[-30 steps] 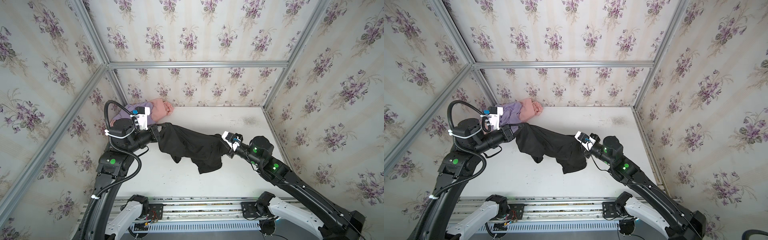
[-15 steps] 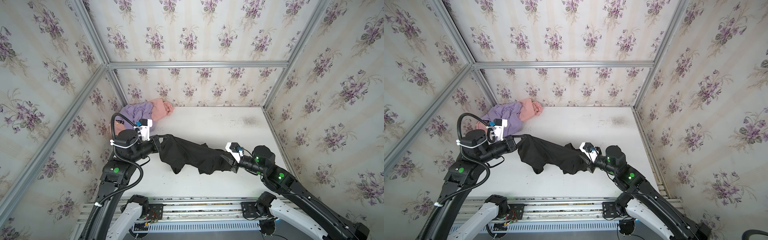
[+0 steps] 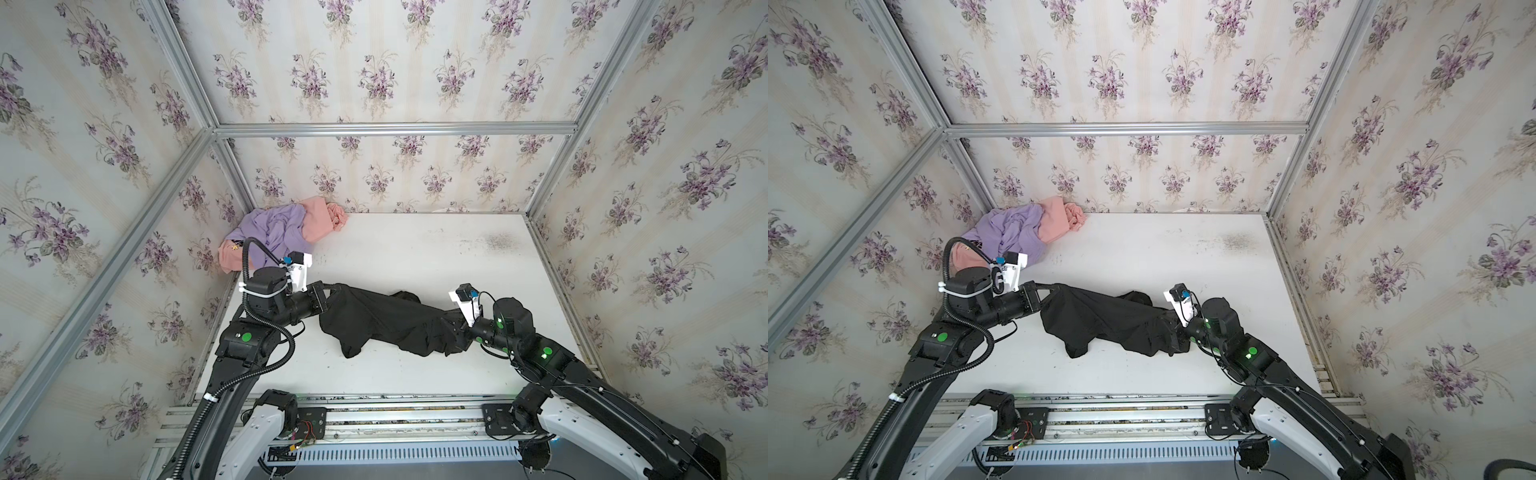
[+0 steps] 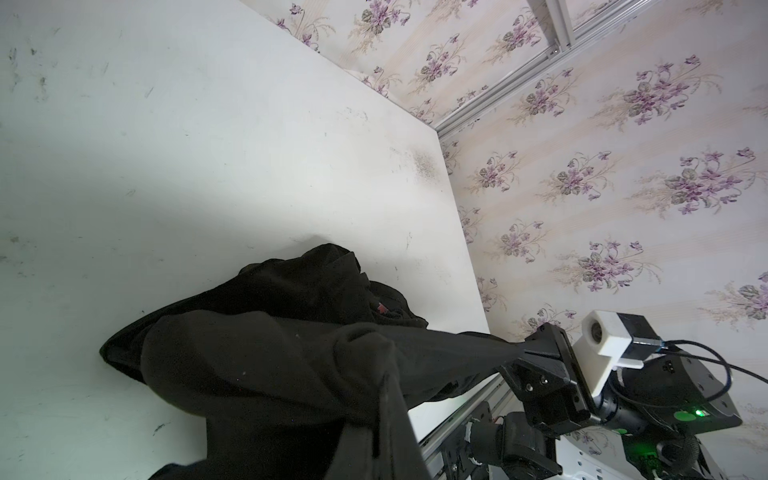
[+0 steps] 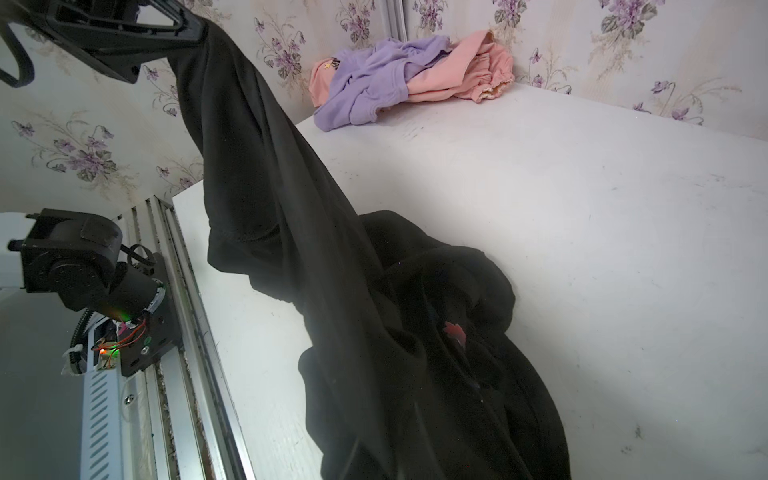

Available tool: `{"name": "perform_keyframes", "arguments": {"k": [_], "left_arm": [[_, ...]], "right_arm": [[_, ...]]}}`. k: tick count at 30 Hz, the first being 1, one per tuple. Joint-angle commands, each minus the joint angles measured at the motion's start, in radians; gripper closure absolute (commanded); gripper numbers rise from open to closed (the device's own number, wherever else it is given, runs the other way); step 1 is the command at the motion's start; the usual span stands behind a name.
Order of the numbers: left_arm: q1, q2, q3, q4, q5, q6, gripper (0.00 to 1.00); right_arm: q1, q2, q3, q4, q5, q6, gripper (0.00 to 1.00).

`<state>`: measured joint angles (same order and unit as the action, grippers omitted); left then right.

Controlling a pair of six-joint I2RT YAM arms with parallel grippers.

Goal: Pick out a specific cloth from the pile
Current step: 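Lower the stretched black garment onto the open table with both grippers, then open both grippers to release the black garment on the table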

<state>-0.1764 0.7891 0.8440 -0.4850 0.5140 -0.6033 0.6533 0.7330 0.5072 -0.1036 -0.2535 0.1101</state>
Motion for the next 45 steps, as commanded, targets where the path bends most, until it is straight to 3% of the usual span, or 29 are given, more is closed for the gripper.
{"name": "perform_keyframes", "arguments": {"k": [1, 12, 19, 23, 33, 41, 45], "left_arm": [[0.002, 0.010, -0.014, 0.038, -0.034, 0.024, 1.00], [0.002, 0.112, -0.050, 0.080, -0.089, 0.047, 1.00], [0.002, 0.185, -0.082, 0.105, -0.119, 0.056, 1.00], [0.002, 0.225, -0.095, 0.119, -0.156, 0.063, 1.00], [0.012, 0.355, -0.120, 0.172, -0.244, 0.054, 1.00], [0.014, 0.555, -0.143, 0.284, -0.199, 0.015, 0.99], [0.014, 0.596, -0.144, 0.309, -0.190, 0.019, 0.92]], "right_arm": [[0.000, 0.036, 0.009, 0.040, 0.114, 0.048, 1.00], [-0.014, 0.229, 0.074, 0.005, 0.247, 0.029, 1.00], [-0.075, 0.371, 0.108, 0.012, 0.202, 0.051, 1.00], [-0.095, 0.428, 0.111, 0.035, 0.198, 0.043, 0.93], [-0.159, 0.565, 0.112, 0.105, 0.216, 0.029, 0.93], [-0.182, 0.698, 0.113, 0.252, 0.169, 0.073, 0.91], [-0.187, 0.762, 0.150, 0.251, 0.125, 0.067, 0.90]]}}
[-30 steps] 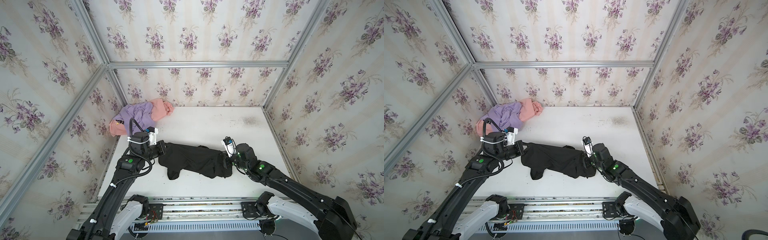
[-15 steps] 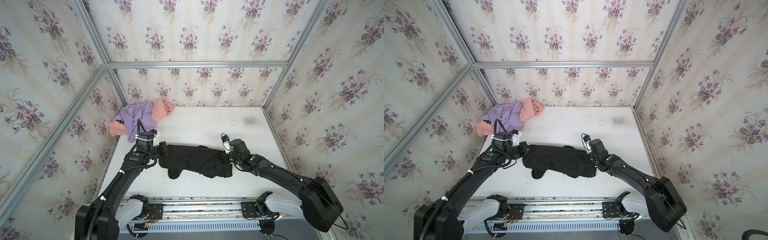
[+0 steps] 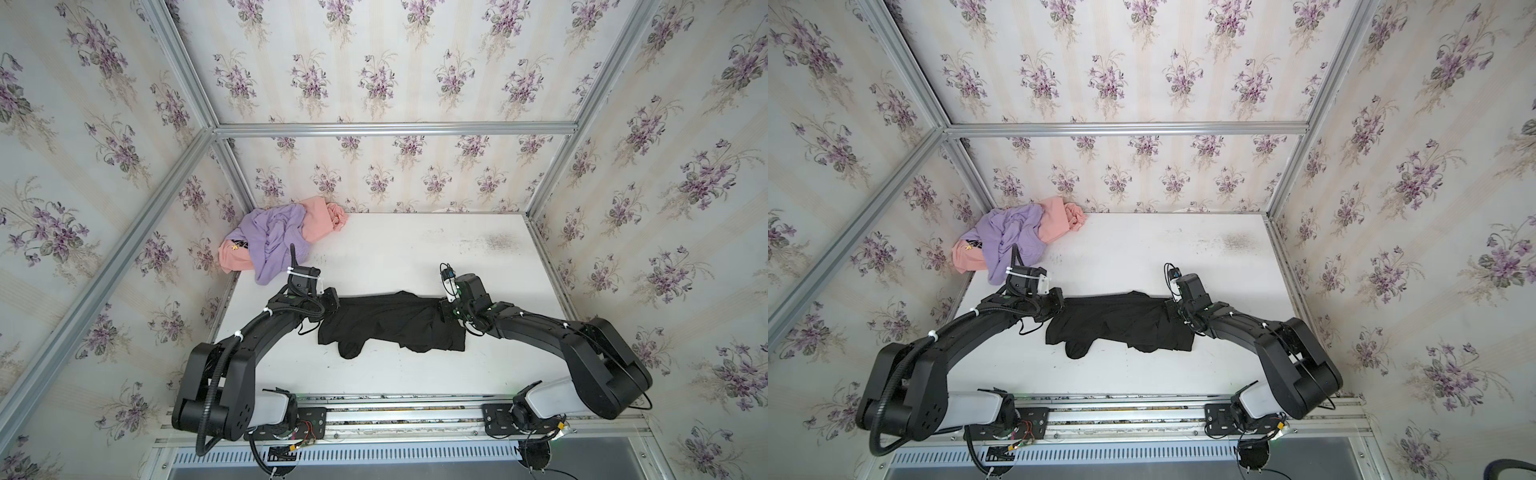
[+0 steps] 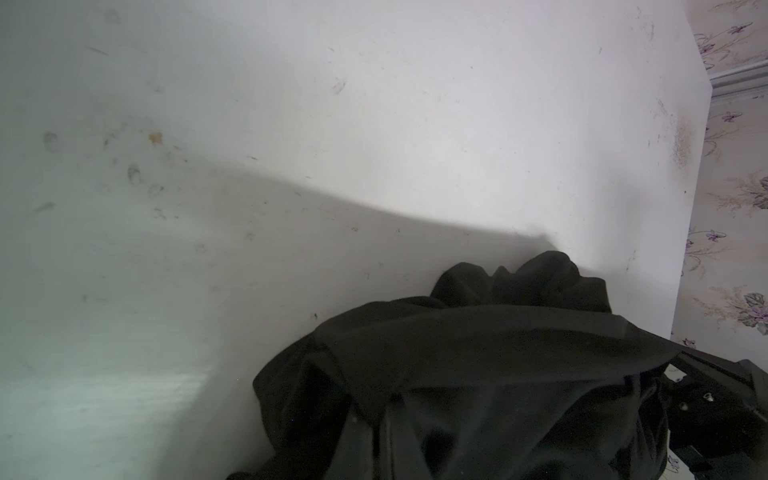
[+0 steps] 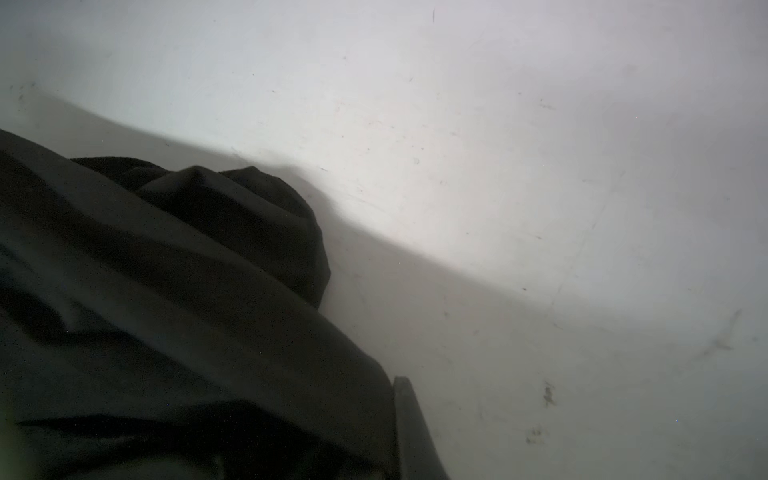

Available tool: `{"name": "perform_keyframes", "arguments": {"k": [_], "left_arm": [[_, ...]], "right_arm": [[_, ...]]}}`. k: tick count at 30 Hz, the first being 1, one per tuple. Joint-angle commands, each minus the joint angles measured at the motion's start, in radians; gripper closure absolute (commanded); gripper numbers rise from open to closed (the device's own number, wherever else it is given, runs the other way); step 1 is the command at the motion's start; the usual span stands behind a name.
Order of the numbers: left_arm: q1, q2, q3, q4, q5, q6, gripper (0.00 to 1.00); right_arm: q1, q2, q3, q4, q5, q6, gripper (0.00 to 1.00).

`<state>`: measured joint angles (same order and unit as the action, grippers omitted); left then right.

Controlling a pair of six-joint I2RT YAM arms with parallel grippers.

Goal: Pick out a specific cloth from the pile
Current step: 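Open both grippers to release the black garment on the table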

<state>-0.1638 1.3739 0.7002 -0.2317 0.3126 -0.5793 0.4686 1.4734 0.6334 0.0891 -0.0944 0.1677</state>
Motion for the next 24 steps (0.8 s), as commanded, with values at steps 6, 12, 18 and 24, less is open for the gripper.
{"name": "perform_keyframes", "arguments": {"k": [6, 12, 18, 24], "left_arm": [[0.006, -0.007, -0.003, 0.057, -0.025, 0.026, 0.63], [0.010, -0.052, 0.014, 0.041, -0.011, 0.060, 0.46], [0.033, -0.136, 0.029, -0.019, -0.050, 0.073, 0.30], [0.050, -0.265, 0.048, -0.075, -0.155, 0.119, 0.20]], "right_arm": [[-0.014, 0.060, 0.036, 0.089, -0.079, -0.007, 0.58], [-0.026, 0.075, 0.068, 0.064, -0.091, -0.019, 0.36], [-0.045, 0.026, 0.102, 0.008, -0.083, -0.051, 0.31], [-0.047, -0.116, 0.104, -0.043, -0.047, -0.097, 0.27]]}}
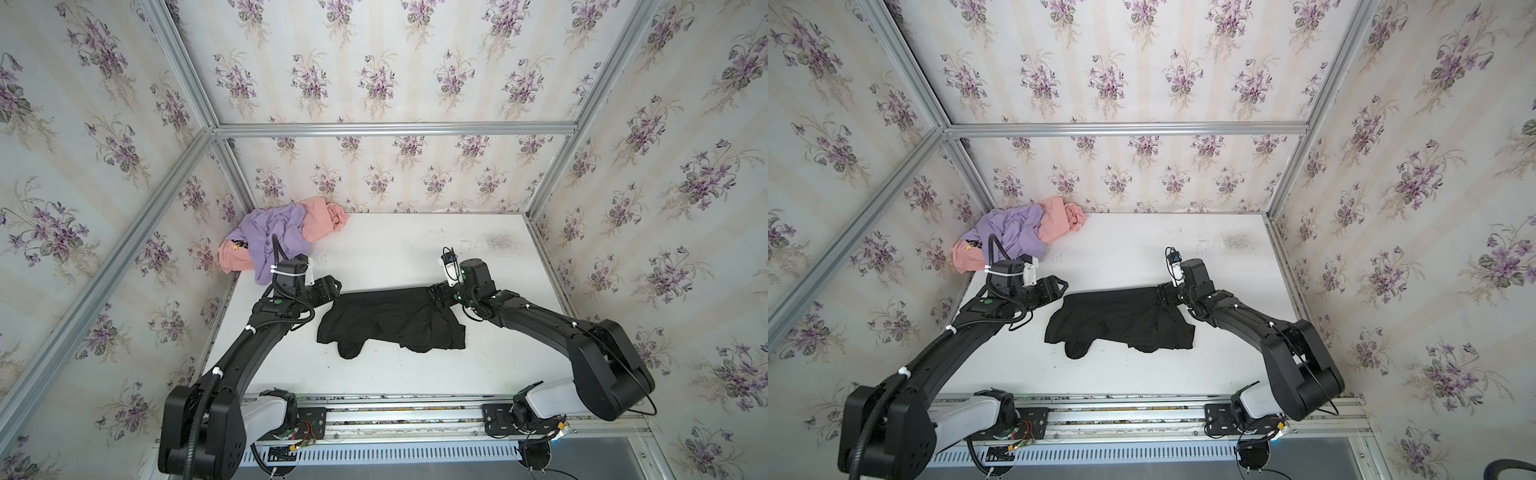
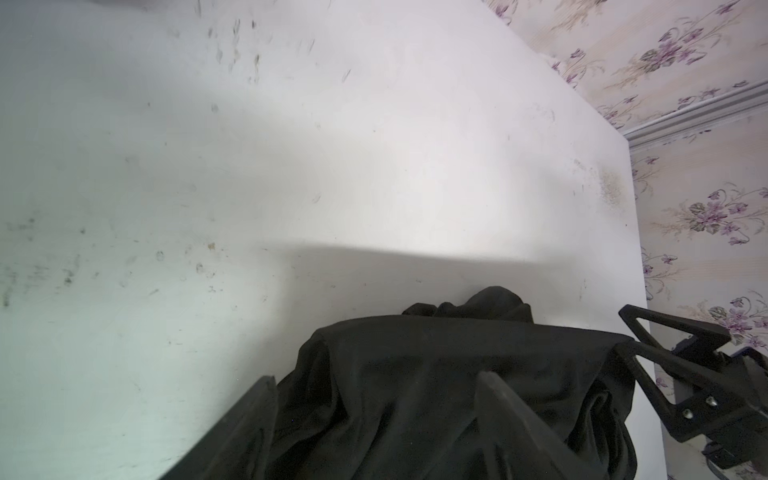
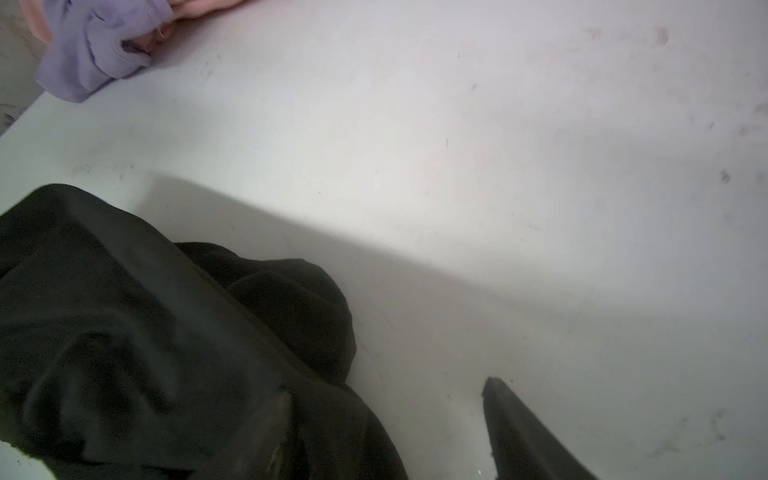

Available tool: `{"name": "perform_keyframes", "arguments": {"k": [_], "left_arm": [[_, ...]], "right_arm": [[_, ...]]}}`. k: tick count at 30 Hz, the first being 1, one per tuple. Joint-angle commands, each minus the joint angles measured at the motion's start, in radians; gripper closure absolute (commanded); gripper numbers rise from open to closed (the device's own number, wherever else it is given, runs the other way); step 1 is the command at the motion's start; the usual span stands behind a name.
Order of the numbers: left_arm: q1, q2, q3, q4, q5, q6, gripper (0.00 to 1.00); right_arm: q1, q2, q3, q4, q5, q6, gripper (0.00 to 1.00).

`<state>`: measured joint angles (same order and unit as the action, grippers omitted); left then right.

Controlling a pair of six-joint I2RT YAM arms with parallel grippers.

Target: Pick out a specific cloth from the pile

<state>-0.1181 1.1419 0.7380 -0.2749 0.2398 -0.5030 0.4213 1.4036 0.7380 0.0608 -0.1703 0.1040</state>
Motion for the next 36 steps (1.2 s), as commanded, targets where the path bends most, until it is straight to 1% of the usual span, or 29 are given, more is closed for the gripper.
{"name": "perform_keyframes", "arguments": {"k": [1, 4, 8, 10, 11, 12, 13, 14, 16, 17, 18, 20, 22, 23, 24, 25, 26, 27, 28, 29, 30, 31, 32, 33, 34, 35, 36], "left_arm": [[0.005, -0.053, 0.009, -0.035, -0.102, 0.053, 0.20], [0.007, -0.093, 0.006, -0.042, -0.128, 0.083, 0.20], [0.009, -0.127, 0.009, -0.045, -0.136, 0.108, 0.19], [0.009, -0.138, 0.005, -0.023, -0.164, 0.137, 0.18], [0.009, -0.138, -0.001, 0.002, -0.191, 0.140, 0.17], [0.009, -0.133, -0.003, 0.014, -0.249, 0.124, 0.16], [0.009, -0.120, -0.005, 0.025, -0.328, 0.112, 0.17], [0.009, -0.107, -0.005, 0.039, -0.399, 0.120, 0.16], [0.016, -0.075, -0.022, 0.096, -0.479, 0.176, 0.17], [0.015, -0.055, -0.032, 0.120, -0.542, 0.203, 0.16], [0.014, -0.032, -0.038, 0.140, -0.578, 0.219, 0.15], [0.014, 0.018, -0.041, 0.187, -0.589, 0.322, 0.16], [0.016, 0.058, -0.057, 0.253, -0.610, 0.391, 0.15], [0.018, 0.078, -0.068, 0.297, -0.613, 0.417, 0.16], [0.019, 0.097, -0.077, 0.334, -0.609, 0.442, 0.16], [0.023, 0.125, -0.085, 0.370, -0.585, 0.464, 0.16], [0.029, 0.137, -0.092, 0.405, -0.530, 0.496, 0.17], [0.030, 0.143, -0.105, 0.449, -0.500, 0.515, 0.17], [0.035, 0.143, -0.128, 0.506, -0.462, 0.540, 0.17], [0.041, 0.138, -0.163, 0.589, -0.411, 0.565, 0.18], [0.050, 0.133, -0.202, 0.679, -0.367, 0.578, 0.18], [0.064, 0.126, -0.252, 0.779, -0.323, 0.588, 0.17], [0.098, 0.128, -0.296, 0.865, -0.267, 0.562, 0.17], [0.132, 0.134, -0.316, 0.924, -0.217, 0.518, 0.17], [0.163, 0.136, -0.327, 0.946, -0.173, 0.489, 0.15], [0.186, 0.158, -0.338, 0.985, -0.122, 0.481, 0.16], [0.190, 0.174, -0.342, 1.020, -0.108, 0.481, 0.16]], "right_arm": [[-0.002, -0.074, -0.011, -0.007, 0.036, -0.041, 0.26], [-0.014, -0.123, -0.022, -0.018, 0.052, -0.060, 0.24], [-0.043, -0.174, -0.040, -0.047, 0.062, -0.067, 0.23], [-0.057, -0.218, -0.080, -0.034, 0.097, -0.083, 0.23], [-0.059, -0.242, -0.120, 0.009, 0.135, -0.113, 0.23], [-0.059, -0.258, -0.171, 0.079, 0.177, -0.154, 0.23], [-0.061, -0.271, -0.222, 0.165, 0.262, -0.167, 0.17], [-0.074, -0.279, -0.209, 0.137, 0.332, -0.163, 0.15], [-0.088, -0.265, -0.247, 0.225, 0.359, -0.278, 0.17], [-0.088, -0.255, -0.278, 0.292, 0.409, -0.302, 0.17], [-0.093, -0.246, -0.298, 0.332, 0.434, -0.318, 0.17], [-0.111, -0.196, -0.340, 0.448, 0.456, -0.348, 0.17], [-0.147, -0.114, -0.387, 0.629, 0.464, -0.338, 0.14], [-0.171, -0.059, -0.406, 0.728, 0.448, -0.332, 0.14], [-0.176, -0.014, -0.408, 0.806, 0.469, -0.351, 0.14], [-0.191, 0.017, -0.403, 0.832, 0.477, -0.327, 0.13], [-0.219, 0.034, -0.405, 0.876, 0.444, -0.296, 0.13], [-0.238, 0.050, -0.402, 0.877, 0.429, -0.273, 0.13], [-0.264, 0.081, -0.407, 0.917, 0.429, -0.242, 0.13], [-0.292, 0.110, -0.425, 0.977, 0.410, -0.213, 0.13], [-0.307, 0.127, -0.436, 0.996, 0.390, -0.194, 0.13], [-0.312, 0.163, -0.444, 1.065, 0.390, -0.194, 0.12], [-0.312, 0.170, -0.442, 1.070, 0.383, -0.202, 0.11], [-0.312, 0.145, -0.422, 0.987, 0.364, -0.197, 0.11], [-0.314, 0.132, -0.391, 0.906, 0.349, -0.197, 0.00], [-0.318, 0.147, -0.377, 0.908, 0.328, -0.202, 0.00], [-0.328, 0.155, -0.385, 0.934, 0.317, -0.199, 0.00]]}}
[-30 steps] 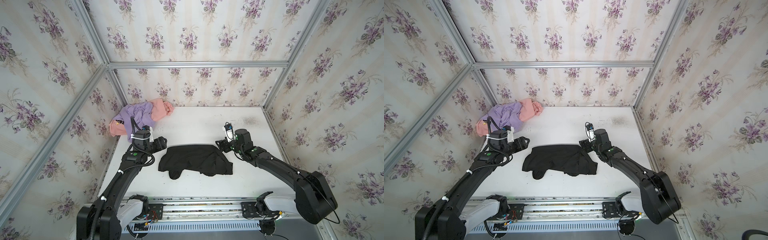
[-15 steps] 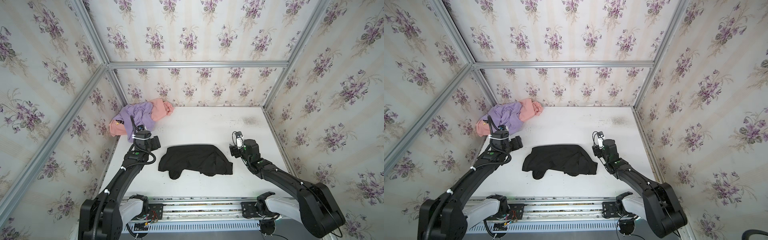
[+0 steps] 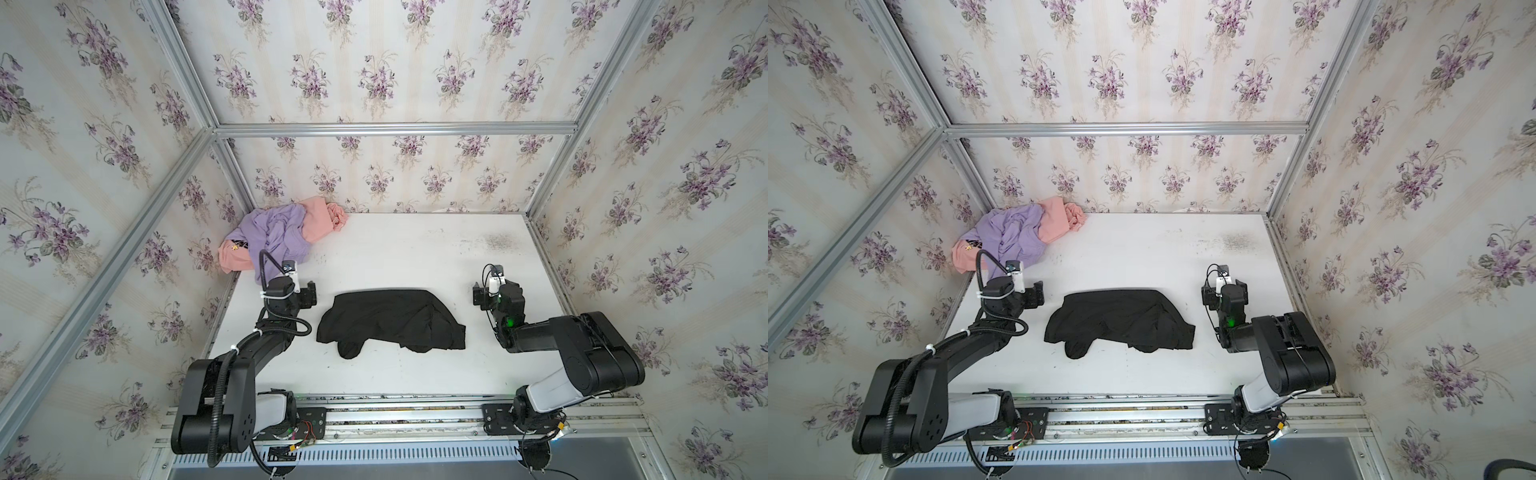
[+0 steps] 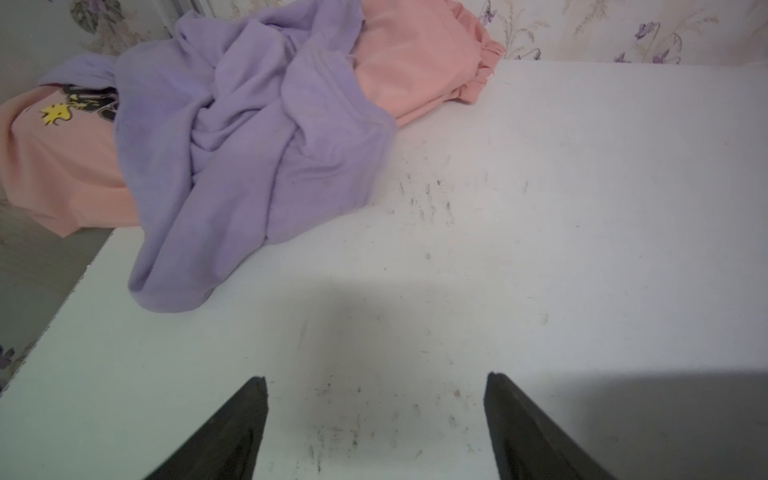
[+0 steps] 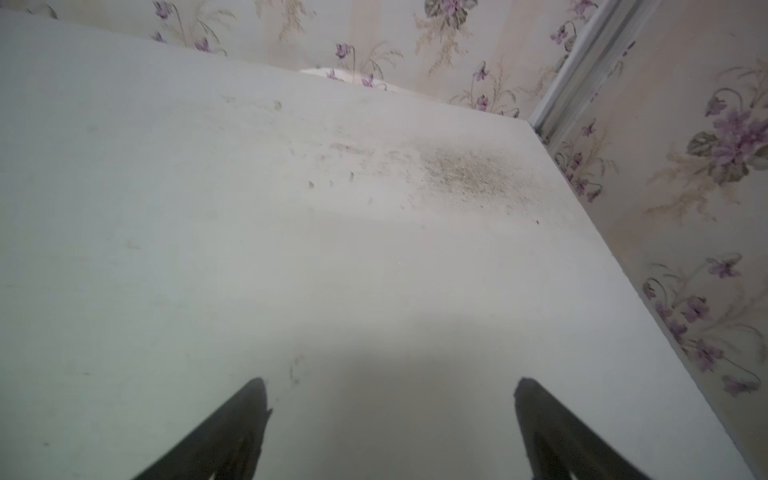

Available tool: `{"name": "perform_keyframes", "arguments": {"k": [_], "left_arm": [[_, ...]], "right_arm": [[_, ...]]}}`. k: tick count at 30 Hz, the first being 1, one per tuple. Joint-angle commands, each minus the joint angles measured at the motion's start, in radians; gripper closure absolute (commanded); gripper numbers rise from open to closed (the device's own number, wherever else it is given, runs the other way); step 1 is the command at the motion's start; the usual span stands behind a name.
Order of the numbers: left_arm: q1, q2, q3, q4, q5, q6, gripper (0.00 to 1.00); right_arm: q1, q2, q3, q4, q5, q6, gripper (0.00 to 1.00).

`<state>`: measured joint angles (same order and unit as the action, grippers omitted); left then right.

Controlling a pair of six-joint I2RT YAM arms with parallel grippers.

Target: Pick out a specific cloth from the pile

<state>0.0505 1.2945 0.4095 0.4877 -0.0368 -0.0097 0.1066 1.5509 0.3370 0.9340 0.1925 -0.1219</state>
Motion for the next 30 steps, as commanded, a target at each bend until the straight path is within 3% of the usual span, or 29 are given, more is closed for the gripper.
{"name": "perform_keyframes", "arguments": {"k": [1, 2, 3, 6, 8, 9, 10, 11, 12, 13, 15, 16, 17, 30], "left_arm": [[0.019, 0.026, 0.005, 0.224, 0.186, 0.000, 0.16], [0.011, 0.031, 0.026, 0.183, 0.179, 0.009, 0.15], [0.006, 0.039, 0.032, 0.184, 0.168, 0.011, 0.01], [-0.015, 0.023, 0.002, 0.214, 0.101, 0.007, 0.00], [-0.037, 0.023, -0.106, 0.383, 0.038, 0.009, 0.00], [-0.035, 0.062, -0.163, 0.564, 0.013, 0.000, 0.01], [-0.034, 0.063, -0.171, 0.588, -0.003, -0.010, 0.00], [-0.035, 0.021, -0.127, 0.433, 0.001, -0.013, 0.00], [-0.035, 0.020, -0.120, 0.410, -0.005, -0.011, 0.00], [-0.035, 0.053, -0.152, 0.540, -0.007, -0.009, 0.00], [-0.035, 0.036, -0.136, 0.463, -0.005, -0.012, 0.00], [-0.037, 0.021, -0.120, 0.416, -0.007, -0.012, 0.00], [-0.037, 0.038, -0.136, 0.480, -0.007, -0.009, 0.00], [-0.039, 0.025, -0.138, 0.462, -0.003, -0.005, 0.00]], "right_arm": [[-0.013, -0.004, 0.016, 0.041, -0.016, 0.035, 0.00], [-0.013, -0.005, 0.021, 0.032, 0.012, 0.048, 0.00], [-0.013, 0.003, 0.023, 0.042, 0.025, 0.051, 0.00], [-0.012, 0.001, 0.032, 0.022, 0.035, 0.061, 0.00], [-0.012, 0.000, 0.033, 0.017, 0.028, 0.057, 0.00], [-0.012, 0.001, 0.036, 0.015, 0.021, 0.056, 0.00], [-0.013, 0.003, 0.035, 0.019, 0.021, 0.056, 0.00], [-0.013, 0.002, 0.038, 0.012, 0.018, 0.056, 0.00], [-0.015, 0.002, 0.040, 0.009, 0.014, 0.057, 0.00], [-0.017, 0.003, 0.041, 0.006, 0.010, 0.057, 0.00], [-0.028, 0.004, 0.056, -0.022, -0.017, 0.063, 0.00], [-0.052, 0.009, 0.077, -0.069, -0.094, 0.065, 0.00], [-0.078, 0.011, 0.095, -0.112, -0.180, 0.066, 0.00], [-0.080, 0.016, 0.099, -0.110, -0.190, 0.067, 0.00]]}}
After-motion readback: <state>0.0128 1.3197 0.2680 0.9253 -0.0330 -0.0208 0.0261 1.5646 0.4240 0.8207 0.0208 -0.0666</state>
